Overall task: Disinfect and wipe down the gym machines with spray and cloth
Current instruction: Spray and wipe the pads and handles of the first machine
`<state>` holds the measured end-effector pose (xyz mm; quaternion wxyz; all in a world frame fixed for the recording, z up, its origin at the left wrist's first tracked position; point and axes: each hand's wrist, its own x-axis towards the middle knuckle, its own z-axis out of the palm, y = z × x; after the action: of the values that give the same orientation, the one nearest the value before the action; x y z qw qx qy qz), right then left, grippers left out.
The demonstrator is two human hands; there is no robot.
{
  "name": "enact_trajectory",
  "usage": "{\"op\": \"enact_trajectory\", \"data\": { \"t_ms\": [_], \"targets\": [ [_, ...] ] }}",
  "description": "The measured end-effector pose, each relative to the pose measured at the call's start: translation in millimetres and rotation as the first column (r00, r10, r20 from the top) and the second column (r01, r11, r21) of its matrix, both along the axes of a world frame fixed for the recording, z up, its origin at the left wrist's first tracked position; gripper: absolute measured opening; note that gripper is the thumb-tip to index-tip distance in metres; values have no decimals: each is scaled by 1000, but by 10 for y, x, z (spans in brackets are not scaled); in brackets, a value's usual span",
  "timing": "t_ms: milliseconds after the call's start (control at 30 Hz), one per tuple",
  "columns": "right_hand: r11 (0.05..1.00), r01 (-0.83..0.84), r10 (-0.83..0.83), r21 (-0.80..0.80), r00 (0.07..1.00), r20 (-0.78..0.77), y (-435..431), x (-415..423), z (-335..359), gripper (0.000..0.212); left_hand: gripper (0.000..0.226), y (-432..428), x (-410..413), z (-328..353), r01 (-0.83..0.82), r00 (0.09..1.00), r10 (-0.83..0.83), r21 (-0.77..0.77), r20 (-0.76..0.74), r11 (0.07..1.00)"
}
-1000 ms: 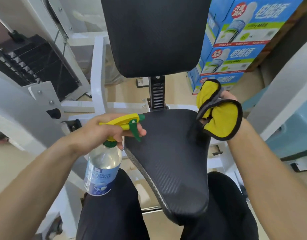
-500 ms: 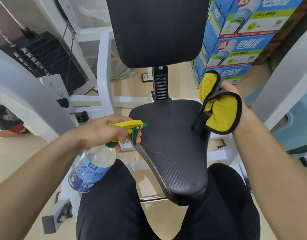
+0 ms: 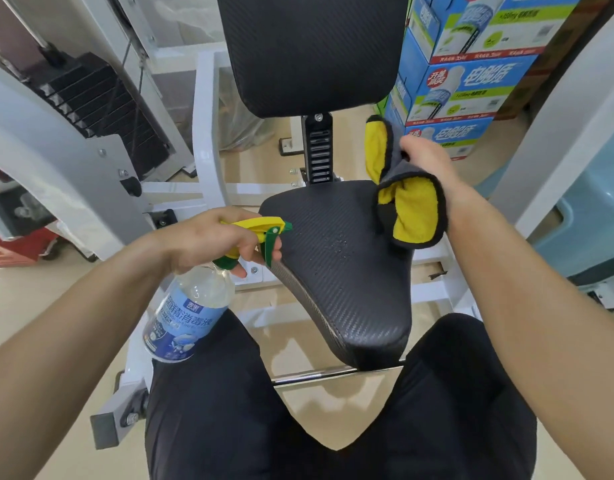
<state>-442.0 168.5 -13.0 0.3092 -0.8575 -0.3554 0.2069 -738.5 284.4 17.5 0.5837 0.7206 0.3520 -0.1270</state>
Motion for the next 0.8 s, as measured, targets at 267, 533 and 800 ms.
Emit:
{"op": "enact_trajectory", "data": {
  "t_ms": [267, 533, 800],
  "targets": [
    [674, -660, 722, -332, 683, 108, -167, -625, -513, 46, 43, 153, -70, 162, -109, 991, 107, 16, 82, 994],
    [558, -810, 830, -183, 539, 145, -776, -1041, -383, 46, 38, 267, -16, 282, -97, 990, 90, 51, 112, 994],
    [673, -658, 733, -339, 653, 189, 195, -610, -747, 46, 39, 290, 27, 313, -98, 988, 88, 71, 130, 993]
  ]
}}
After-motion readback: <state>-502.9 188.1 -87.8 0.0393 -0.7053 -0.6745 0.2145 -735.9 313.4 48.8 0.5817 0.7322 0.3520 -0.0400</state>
